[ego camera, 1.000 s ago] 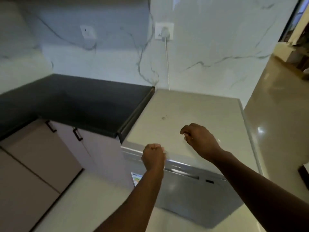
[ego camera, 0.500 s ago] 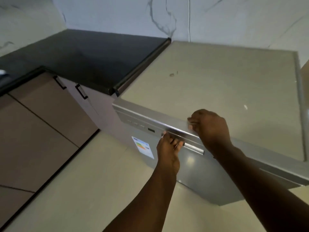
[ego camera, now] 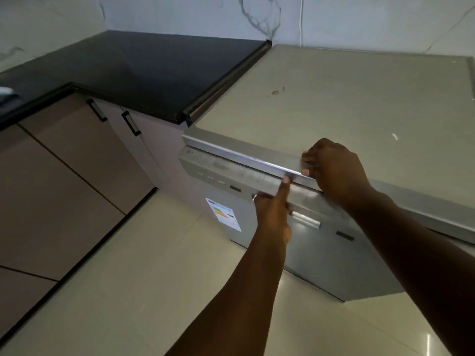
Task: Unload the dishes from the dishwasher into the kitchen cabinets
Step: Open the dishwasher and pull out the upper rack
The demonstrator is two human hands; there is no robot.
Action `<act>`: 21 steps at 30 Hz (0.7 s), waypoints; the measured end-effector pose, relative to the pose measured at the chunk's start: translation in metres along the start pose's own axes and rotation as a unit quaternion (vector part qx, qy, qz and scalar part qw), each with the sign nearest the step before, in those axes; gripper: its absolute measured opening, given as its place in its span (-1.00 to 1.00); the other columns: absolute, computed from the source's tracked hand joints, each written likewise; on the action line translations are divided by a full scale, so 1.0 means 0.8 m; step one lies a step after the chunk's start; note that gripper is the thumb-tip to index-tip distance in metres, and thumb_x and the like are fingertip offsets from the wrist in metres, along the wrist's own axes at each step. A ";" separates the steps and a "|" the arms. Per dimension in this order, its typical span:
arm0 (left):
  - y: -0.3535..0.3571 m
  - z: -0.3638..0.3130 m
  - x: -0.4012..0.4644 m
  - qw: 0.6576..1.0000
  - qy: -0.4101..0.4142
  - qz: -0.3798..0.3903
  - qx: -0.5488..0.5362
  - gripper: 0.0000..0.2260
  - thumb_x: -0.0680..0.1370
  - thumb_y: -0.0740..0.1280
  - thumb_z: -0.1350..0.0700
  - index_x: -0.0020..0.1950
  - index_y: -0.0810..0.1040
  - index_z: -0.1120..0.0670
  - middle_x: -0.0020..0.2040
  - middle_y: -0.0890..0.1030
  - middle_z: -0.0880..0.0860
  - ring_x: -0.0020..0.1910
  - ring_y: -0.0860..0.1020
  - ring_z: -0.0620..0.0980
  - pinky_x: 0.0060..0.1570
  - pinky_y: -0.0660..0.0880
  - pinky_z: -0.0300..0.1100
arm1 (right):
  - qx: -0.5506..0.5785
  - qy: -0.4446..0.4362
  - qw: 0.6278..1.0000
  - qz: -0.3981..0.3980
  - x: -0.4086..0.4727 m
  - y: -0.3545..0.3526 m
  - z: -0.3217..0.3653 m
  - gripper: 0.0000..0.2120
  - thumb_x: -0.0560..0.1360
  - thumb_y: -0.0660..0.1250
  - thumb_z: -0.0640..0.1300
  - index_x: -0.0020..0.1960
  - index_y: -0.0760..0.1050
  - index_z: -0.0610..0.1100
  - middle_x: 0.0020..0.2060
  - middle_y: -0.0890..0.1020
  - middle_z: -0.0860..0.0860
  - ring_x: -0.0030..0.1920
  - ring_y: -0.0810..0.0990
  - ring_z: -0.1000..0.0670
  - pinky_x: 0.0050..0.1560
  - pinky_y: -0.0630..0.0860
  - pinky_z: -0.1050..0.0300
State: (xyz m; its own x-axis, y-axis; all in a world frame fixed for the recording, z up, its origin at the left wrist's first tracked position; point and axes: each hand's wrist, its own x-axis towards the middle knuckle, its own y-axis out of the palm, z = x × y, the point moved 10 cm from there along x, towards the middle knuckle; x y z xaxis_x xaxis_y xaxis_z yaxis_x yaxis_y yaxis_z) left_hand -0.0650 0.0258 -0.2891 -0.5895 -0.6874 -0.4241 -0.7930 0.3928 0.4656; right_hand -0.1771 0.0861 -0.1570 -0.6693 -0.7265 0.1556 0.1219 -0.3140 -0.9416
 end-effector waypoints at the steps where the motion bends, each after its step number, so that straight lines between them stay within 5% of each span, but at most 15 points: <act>1: -0.021 0.007 -0.012 0.999 -0.016 -0.023 0.021 -0.48 0.37 0.52 0.02 0.27 0.45 0.07 0.15 0.62 0.14 0.05 0.63 0.09 -0.13 0.57 -0.09 | 0.000 0.003 1.000 -0.014 -0.009 -0.002 0.004 -0.80 0.48 0.36 -0.20 0.10 0.59 -0.17 0.14 0.51 -0.11 0.15 0.49 -0.16 -0.04 0.36 0.13; 3: -0.069 0.013 -0.046 0.990 -0.062 -0.024 0.125 -0.46 0.37 0.51 -0.06 0.28 0.46 0.07 0.12 0.64 0.12 0.02 0.65 0.07 -0.15 0.62 -0.13 | 0.051 0.015 0.995 -0.079 -0.041 -0.005 0.013 -0.78 0.48 0.32 -0.27 0.12 0.56 -0.17 0.25 0.43 -0.15 0.25 0.42 -0.17 0.10 0.41 0.06; 5: -0.119 0.013 -0.082 0.938 -0.165 0.014 0.303 -0.34 0.31 0.43 -0.33 0.21 0.49 0.10 -0.02 0.64 0.13 -0.11 0.66 0.06 -0.15 0.63 -0.11 | 0.100 -0.009 0.987 -0.123 -0.090 0.012 0.034 -0.80 0.49 0.31 -0.29 0.10 0.55 -0.17 0.19 0.46 -0.15 0.18 0.44 -0.15 0.12 0.44 0.02; 8: -0.159 -0.002 -0.122 0.753 -0.329 0.153 0.549 -0.30 0.42 0.21 -0.43 0.08 0.49 0.22 -0.03 0.66 0.24 -0.13 0.67 0.15 -0.18 0.60 -0.09 | 0.104 0.003 0.990 -0.093 -0.152 0.069 0.053 -0.89 0.44 0.40 -0.28 -0.06 0.57 -0.13 -0.10 0.57 -0.06 -0.08 0.52 -0.08 -0.16 0.49 0.03; 10: -0.142 -0.043 -0.107 0.674 -0.232 0.206 0.671 -0.50 0.56 0.17 -0.25 -0.07 0.53 0.20 -0.08 0.70 0.20 -0.20 0.68 0.13 -0.22 0.56 -0.17 | 0.144 0.075 0.983 -0.085 -0.170 0.081 0.043 -0.87 0.40 0.40 -0.31 -0.18 0.57 -0.09 -0.23 0.60 -0.02 -0.19 0.54 -0.08 -0.25 0.46 0.07; 12: -0.102 -0.099 -0.079 0.674 0.023 0.197 0.712 -0.66 0.58 0.24 -0.11 -0.18 0.55 0.14 -0.26 0.68 0.08 -0.31 0.65 0.05 -0.27 0.52 -0.20 | 0.129 0.110 0.983 -0.069 -0.171 0.083 0.046 -0.87 0.41 0.37 -0.28 -0.22 0.55 -0.07 -0.27 0.59 0.01 -0.23 0.53 -0.06 -0.29 0.39 0.11; 14: -0.082 -0.138 -0.089 0.617 0.268 0.184 0.717 -0.80 0.54 0.32 -0.03 -0.19 0.53 0.07 -0.27 0.61 -0.01 -0.28 0.58 -0.01 -0.27 0.48 -0.18 | 0.106 0.148 0.983 -0.036 -0.184 0.091 0.057 -0.86 0.43 0.34 -0.24 -0.24 0.55 -0.03 -0.30 0.60 0.03 -0.26 0.52 -0.03 -0.29 0.36 0.14; 15: -0.080 -0.132 -0.089 0.593 0.309 0.191 0.718 -0.88 0.51 0.35 0.01 -0.15 0.53 0.04 -0.20 0.59 -0.03 -0.20 0.56 -0.02 -0.23 0.47 -0.16 | 0.104 0.158 0.982 -0.004 -0.186 0.098 0.055 -0.84 0.42 0.33 -0.24 -0.26 0.56 -0.01 -0.31 0.61 0.03 -0.27 0.54 -0.03 -0.29 0.38 0.15; 19: -0.134 -0.071 -0.079 0.526 0.236 0.265 0.773 -0.84 0.41 0.45 0.02 -0.07 0.57 0.01 -0.07 0.61 -0.04 -0.02 0.57 0.01 -0.13 0.44 -0.20 | 0.081 0.172 0.975 0.112 -0.220 0.145 0.072 -0.76 0.33 0.38 -0.19 -0.42 0.53 0.09 -0.31 0.66 0.10 -0.20 0.63 0.04 -0.22 0.45 0.23; 21: -0.165 -0.043 -0.081 0.462 0.181 0.296 0.816 -0.79 0.34 0.50 -0.04 -0.10 0.60 -0.01 -0.06 0.63 -0.04 -0.01 0.58 -0.01 -0.10 0.44 -0.24 | 0.078 0.160 0.969 0.173 -0.249 0.182 0.086 -0.77 0.32 0.39 -0.15 -0.43 0.54 0.14 -0.24 0.69 0.12 -0.14 0.66 0.07 -0.15 0.50 0.25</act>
State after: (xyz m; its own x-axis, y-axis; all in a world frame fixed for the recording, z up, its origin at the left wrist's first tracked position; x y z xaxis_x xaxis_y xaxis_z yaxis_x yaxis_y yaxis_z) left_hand 0.0833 -0.0025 -0.2961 -0.9472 -0.1065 -0.3024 0.2570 0.3120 -0.9147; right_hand 0.0240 0.1428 -0.3049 -0.7586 -0.5855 -0.2857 0.4723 -0.1922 -0.8602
